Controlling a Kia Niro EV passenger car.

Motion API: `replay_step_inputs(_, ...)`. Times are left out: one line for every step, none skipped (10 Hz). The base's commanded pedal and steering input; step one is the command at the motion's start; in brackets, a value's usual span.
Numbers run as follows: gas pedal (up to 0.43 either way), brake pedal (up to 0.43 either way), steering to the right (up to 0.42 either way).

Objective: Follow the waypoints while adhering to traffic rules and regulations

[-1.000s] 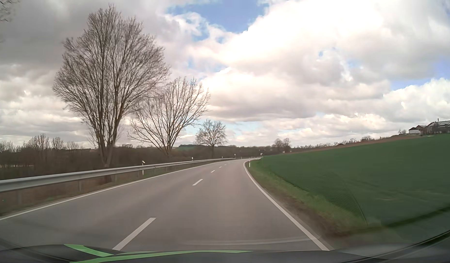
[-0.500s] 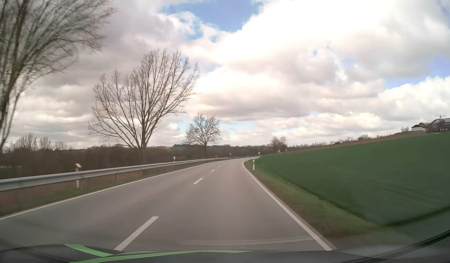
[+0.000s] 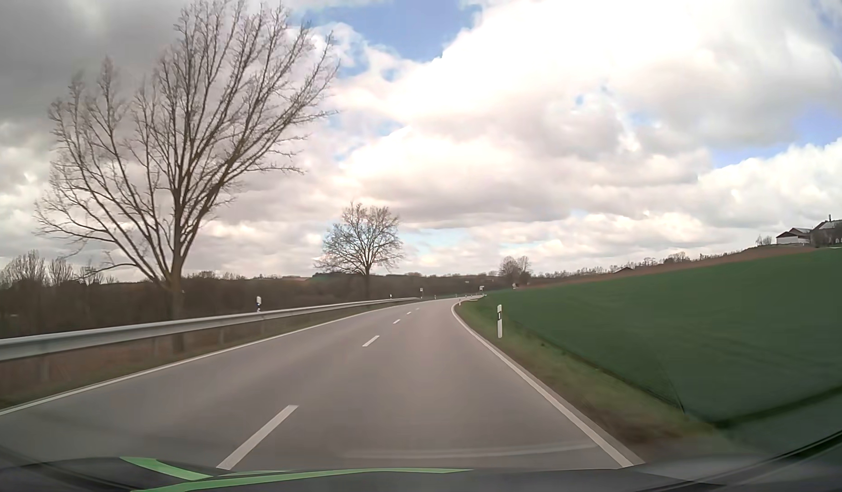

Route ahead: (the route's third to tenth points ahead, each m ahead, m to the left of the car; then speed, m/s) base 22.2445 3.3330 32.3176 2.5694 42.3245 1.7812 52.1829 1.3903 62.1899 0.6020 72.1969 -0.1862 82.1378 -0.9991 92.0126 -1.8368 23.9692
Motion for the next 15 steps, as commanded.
replay_step_inputs(0.220,0.000,0.010)
replay_step_inputs(0.220,0.000,0.010)
replay_step_inputs(0.220,0.000,0.010)
replay_step_inputs(0.220,0.000,0.009)
replay_step_inputs(0.220,0.000,0.008)
replay_step_inputs(0.220,0.000,0.007)
replay_step_inputs(0.220,0.000,0.006)
replay_step_inputs(0.220,0.000,0.006)
replay_step_inputs(0.220,0.000,0.006)
replay_step_inputs(0.220,0.000,0.007)
replay_step_inputs(0.220,0.000,0.007)
replay_step_inputs(0.220,0.000,0.007)
replay_step_inputs(0.220,0.000,0.007)
replay_step_inputs(0.220,0.000,0.006)
replay_step_inputs(0.220,0.000,0.006)
